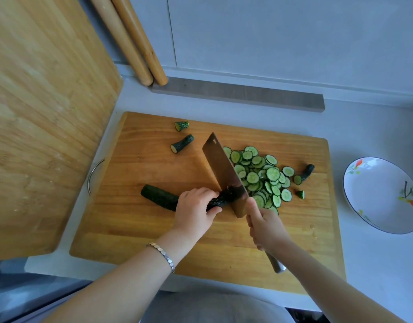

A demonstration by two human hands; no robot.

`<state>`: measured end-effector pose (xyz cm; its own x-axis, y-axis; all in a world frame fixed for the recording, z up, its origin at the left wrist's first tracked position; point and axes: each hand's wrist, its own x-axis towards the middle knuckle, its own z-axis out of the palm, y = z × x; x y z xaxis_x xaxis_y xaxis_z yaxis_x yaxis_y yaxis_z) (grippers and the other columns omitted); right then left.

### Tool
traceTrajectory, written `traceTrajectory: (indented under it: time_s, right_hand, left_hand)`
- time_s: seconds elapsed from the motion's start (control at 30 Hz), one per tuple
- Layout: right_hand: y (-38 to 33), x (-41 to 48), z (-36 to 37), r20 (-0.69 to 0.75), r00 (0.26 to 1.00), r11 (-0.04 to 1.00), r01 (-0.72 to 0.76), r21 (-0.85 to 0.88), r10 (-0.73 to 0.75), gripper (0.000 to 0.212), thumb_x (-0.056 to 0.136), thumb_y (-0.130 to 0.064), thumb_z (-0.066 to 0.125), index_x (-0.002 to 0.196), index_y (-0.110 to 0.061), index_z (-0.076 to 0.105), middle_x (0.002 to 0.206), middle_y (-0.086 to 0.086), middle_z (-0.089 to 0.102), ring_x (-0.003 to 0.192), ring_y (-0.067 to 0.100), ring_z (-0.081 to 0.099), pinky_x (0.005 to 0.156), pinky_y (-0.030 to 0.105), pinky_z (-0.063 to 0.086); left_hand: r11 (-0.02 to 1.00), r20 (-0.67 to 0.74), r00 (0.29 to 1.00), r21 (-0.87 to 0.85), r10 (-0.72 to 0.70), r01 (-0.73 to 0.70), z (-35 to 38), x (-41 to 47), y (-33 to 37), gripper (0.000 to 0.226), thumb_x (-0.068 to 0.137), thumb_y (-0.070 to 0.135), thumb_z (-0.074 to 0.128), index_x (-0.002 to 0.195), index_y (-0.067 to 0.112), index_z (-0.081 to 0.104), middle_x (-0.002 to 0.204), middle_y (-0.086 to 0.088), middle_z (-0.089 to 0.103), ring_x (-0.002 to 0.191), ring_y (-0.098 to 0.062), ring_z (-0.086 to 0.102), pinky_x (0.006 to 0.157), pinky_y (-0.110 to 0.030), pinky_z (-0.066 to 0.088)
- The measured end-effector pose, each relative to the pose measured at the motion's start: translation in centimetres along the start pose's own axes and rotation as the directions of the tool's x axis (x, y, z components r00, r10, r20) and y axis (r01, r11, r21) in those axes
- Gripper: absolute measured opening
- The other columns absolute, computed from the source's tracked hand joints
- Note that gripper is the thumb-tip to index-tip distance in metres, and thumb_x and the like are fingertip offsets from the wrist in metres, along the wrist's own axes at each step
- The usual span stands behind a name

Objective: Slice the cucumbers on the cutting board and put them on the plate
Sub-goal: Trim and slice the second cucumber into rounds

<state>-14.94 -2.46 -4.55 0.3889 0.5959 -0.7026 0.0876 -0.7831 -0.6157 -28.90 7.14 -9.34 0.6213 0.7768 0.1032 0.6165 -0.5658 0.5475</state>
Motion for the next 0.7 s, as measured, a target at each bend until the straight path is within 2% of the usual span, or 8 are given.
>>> traceTrajectory:
  time_s: [0.07,0.13,0.3,0.7]
  right_hand:
    - [0.1,-0.5,-0.6,0.007,1.000,0.995,-0.027,0.092,0.027,0.053,0.092,-0.059,0.032,0.063,-0.015,0.037,0.045,-0.005,0.030,0.036,0.010,0.025,0.039,0.020,0.025]
    - [0.0,-1.0,-1.3,0.017,0.999,0.994,-0.035,0.103,0.034,0.054,0.092,-0.058,0.033,0.060,-0.014,0.037,0.042,-0.005,0.031,0.034,0.011,0.026,0.039,0.020,0.026]
    - [-0.7,-2.2,-2.8,0.038,0.999,0.998,-0.030,0.049,0.029,0.054,0.091,-0.058,0.034,0.061,-0.013,0.038,0.038,-0.007,0.031,0.032,0.011,0.025,0.038,0.018,0.024]
    - [-1.4,-1.3,-1.8,0.051,0.998,0.994,-0.029,-0.107,0.035,0.054,0.091,-0.061,0.031,0.065,-0.013,0.036,0.045,-0.002,0.032,0.034,0.011,0.026,0.037,0.017,0.025]
  left_hand:
    - [1.000,-0.009,1.000,-0.005,-0.026,0.026,0.1,-0.1,0.0,0.035,0.064,0.024,0.083,0.095,0.015,0.070,0.091,0.003,0.070,0.084,-0.018,0.065,0.082,-0.034,0.042]
    - [0.998,-0.012,0.998,-0.020,-0.056,0.056,0.2,-0.1,0.1,0.035,0.064,0.025,0.083,0.094,0.014,0.069,0.091,0.003,0.070,0.085,-0.018,0.065,0.085,-0.032,0.037]
    - [0.994,0.005,0.995,-0.035,-0.103,0.104,0.1,0.0,0.1,0.032,0.065,0.027,0.082,0.090,0.013,0.068,0.085,0.002,0.069,0.081,-0.019,0.064,0.085,-0.028,0.033]
    - [0.997,0.019,0.997,-0.035,-0.071,0.072,-0.1,0.2,0.2,0.029,0.064,0.024,0.083,0.086,0.013,0.068,0.082,0.003,0.068,0.079,-0.019,0.063,0.083,-0.030,0.035]
